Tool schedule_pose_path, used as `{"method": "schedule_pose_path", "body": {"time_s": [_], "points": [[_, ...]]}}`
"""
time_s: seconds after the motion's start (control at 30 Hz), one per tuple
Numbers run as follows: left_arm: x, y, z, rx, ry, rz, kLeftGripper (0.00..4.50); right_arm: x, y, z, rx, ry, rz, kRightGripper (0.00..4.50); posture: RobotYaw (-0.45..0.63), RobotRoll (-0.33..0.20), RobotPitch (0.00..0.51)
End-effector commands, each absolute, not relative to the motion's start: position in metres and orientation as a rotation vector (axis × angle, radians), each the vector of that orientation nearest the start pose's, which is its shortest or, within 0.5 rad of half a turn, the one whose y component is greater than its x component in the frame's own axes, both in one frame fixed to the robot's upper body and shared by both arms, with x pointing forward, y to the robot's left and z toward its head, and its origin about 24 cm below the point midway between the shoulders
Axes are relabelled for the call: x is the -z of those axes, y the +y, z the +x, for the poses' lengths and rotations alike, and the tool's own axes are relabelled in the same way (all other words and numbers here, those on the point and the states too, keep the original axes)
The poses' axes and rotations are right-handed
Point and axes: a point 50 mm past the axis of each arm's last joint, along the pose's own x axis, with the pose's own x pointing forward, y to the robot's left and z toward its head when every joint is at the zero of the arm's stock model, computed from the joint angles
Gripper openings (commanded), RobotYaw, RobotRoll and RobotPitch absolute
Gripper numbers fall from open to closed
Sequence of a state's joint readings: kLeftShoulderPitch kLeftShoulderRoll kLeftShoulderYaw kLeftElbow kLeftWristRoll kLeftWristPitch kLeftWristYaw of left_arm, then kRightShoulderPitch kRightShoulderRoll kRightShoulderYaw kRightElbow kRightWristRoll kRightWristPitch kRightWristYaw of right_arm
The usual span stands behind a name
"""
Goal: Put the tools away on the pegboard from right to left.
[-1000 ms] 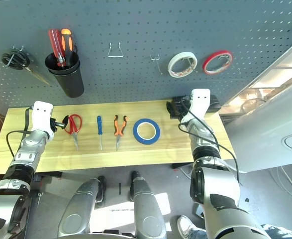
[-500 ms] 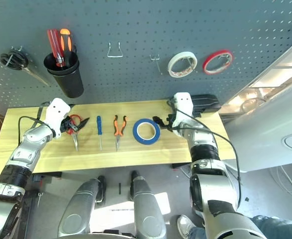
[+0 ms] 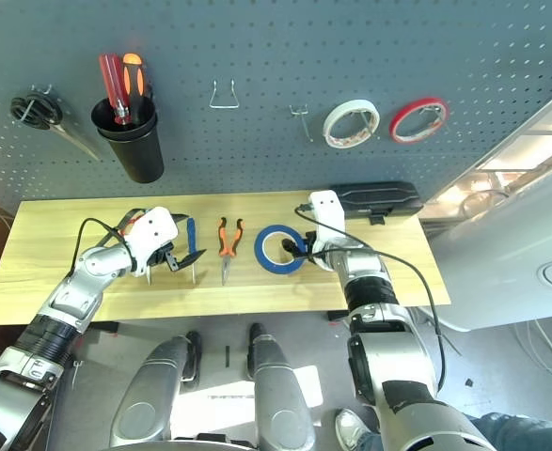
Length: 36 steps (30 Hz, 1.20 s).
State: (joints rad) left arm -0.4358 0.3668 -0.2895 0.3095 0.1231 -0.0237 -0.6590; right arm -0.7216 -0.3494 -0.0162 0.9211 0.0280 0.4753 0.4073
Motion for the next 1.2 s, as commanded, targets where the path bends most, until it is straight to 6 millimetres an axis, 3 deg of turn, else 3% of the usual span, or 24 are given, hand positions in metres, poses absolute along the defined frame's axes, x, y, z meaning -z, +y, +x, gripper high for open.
{"method": "schedule_pose_path", "body": {"time_s": [0.03,0.27,0.3,0.4,0.67,0.97,1.07,1.13,1.2], "points": [[-0.067,0.118,0.308,0.917,0.081,0.619,4.47,-0.019,-0.218,0.347,-0.202,0.738,-0.14,4.5,0.19,0.0,0.264],[-0.066,0.118,0.308,0.924,0.084,0.626,4.47,-0.009,-0.213,0.343,-0.185,0.776,-0.125,4.5,0.18,0.0,0.27],[-0.066,0.118,0.308,0.924,0.084,0.628,4.5,-0.008,-0.213,0.343,-0.184,0.778,-0.123,4.32,0.18,0.0,0.27],[-0.066,0.12,0.309,0.921,0.086,0.629,4.5,-0.006,-0.212,0.342,-0.187,0.787,-0.132,3.58,0.17,0.0,0.27],[-0.068,0.12,0.311,0.911,0.079,0.629,4.5,-0.006,-0.21,0.343,-0.197,0.781,-0.137,0.78,0.16,0.0,0.271],[-0.072,0.124,0.313,0.881,0.06,0.629,4.5,-0.033,-0.225,0.345,-0.19,0.622,-0.172,0.73,0.14,0.0,0.285],[-0.077,0.125,0.316,0.857,0.031,0.621,4.5,-0.058,-0.233,0.341,-0.235,0.419,-0.314,0.73,0.14,0.0,0.288],[-0.079,0.125,0.318,0.846,0.021,0.615,4.5,-0.065,-0.234,0.337,-0.247,0.356,-0.37,0.73,0.13,0.0,0.291],[-0.086,0.121,0.319,0.843,-0.039,0.593,4.5,-0.081,-0.239,0.327,-0.316,0.175,-0.552,0.73,0.12,0.0,0.294]]}}
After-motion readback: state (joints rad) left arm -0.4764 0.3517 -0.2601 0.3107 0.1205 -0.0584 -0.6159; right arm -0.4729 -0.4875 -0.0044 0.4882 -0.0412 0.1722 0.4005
